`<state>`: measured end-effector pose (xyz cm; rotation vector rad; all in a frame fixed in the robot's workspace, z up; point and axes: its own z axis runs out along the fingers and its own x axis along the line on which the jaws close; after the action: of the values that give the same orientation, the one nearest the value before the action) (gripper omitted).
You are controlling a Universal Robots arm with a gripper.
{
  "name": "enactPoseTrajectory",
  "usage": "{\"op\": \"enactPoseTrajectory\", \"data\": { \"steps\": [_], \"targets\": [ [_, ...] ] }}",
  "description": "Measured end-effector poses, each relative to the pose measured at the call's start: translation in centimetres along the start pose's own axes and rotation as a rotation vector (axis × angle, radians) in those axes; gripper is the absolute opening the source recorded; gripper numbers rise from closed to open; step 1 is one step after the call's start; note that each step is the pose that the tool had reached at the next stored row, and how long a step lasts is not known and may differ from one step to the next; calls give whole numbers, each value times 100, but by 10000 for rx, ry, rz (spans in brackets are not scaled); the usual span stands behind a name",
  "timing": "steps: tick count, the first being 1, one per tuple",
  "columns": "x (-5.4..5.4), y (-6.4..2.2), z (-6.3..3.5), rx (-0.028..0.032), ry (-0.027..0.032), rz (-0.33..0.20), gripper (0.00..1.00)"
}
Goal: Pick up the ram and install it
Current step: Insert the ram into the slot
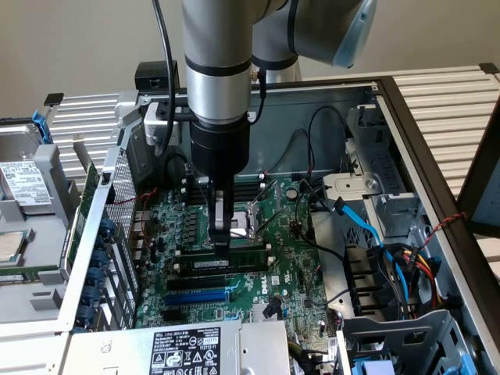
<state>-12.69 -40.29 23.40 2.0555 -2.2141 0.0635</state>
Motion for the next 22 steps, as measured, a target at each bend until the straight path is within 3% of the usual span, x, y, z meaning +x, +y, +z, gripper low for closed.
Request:
{"op": "enactPoseTrajectory", "data": {
  "steps": [7, 22],
  "targets": [
    [-2, -15, 0, 46, -3, -17, 11],
    [-25, -12, -33, 53, 8, -14, 11]
  ]
}}
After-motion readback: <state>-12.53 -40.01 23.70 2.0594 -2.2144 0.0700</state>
